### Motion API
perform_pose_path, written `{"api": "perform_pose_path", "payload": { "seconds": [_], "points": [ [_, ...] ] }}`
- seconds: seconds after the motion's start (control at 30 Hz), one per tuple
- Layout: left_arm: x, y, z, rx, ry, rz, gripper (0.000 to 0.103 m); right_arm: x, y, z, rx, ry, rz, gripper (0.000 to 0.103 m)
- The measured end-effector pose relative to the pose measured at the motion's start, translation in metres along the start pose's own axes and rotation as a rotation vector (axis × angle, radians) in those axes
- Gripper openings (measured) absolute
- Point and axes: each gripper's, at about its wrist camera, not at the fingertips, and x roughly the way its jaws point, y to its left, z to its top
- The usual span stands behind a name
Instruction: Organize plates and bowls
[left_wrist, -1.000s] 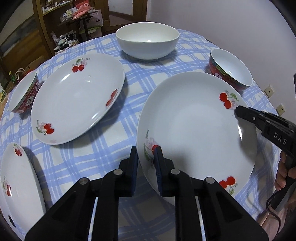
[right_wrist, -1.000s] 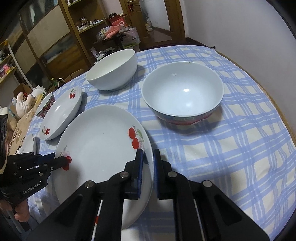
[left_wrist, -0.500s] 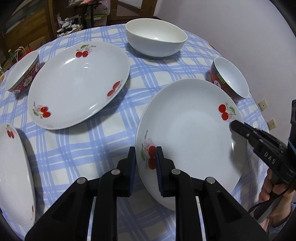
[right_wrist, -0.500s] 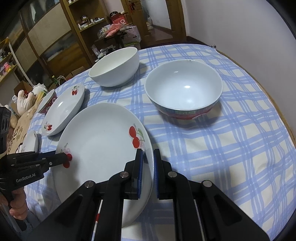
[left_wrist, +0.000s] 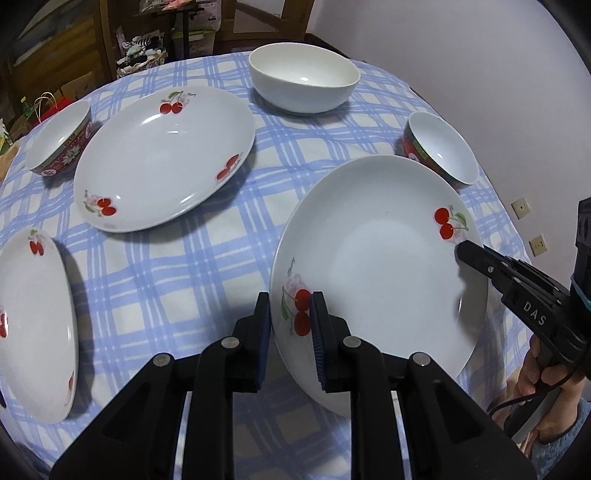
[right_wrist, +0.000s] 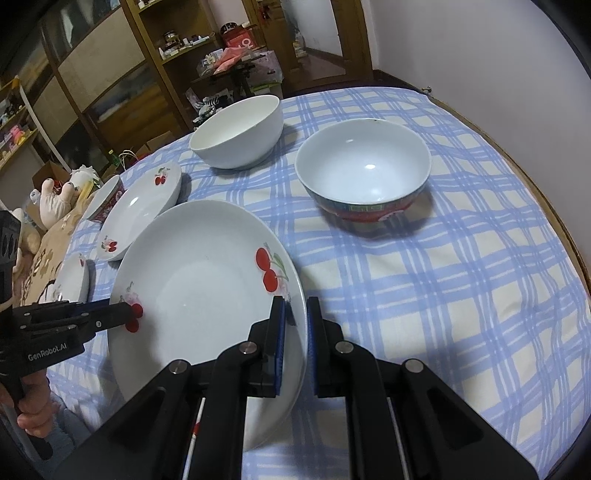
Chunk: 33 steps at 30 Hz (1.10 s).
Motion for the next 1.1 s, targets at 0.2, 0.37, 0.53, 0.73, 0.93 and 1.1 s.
{"api": "perform_pose_path", "payload": {
  "seconds": [0.2, 0.37, 0.53, 0.73, 0.93, 1.1],
  "points": [
    [-0.015, 0.001, -0.011, -0.008, 0.004, 0.015, 0.019, -0.015, 0.009, -0.009, -0.021, 0.005, 0.011, 0.012],
    [-0.023, 0.002, -0.020, -0.002, 0.011, 0.047, 0.019, -0.023, 0.017, -0.016, -0.033, 0.016, 0.036, 0.012],
    [-0.021, 0.007, -0.026, -0.041, 0.042, 0.065, 0.019, -0.018, 0.023, -0.019, -0.055, 0.054, 0.033, 0.013],
    [-0.014, 0.011, -0.028, -0.051, 0.061, 0.091, 0.019, 0.001, 0.024, -0.021, -0.063, 0.123, 0.031, 0.013],
    [-0.003, 0.016, -0.025, -0.068, 0.083, 0.088, 0.019, 0.010, 0.026, -0.020, -0.080, 0.137, 0.009, 0.013],
    [0.001, 0.018, -0.021, -0.072, 0.080, 0.075, 0.019, 0.009, 0.024, -0.017, -0.077, 0.117, 0.004, 0.013]
  ]
}}
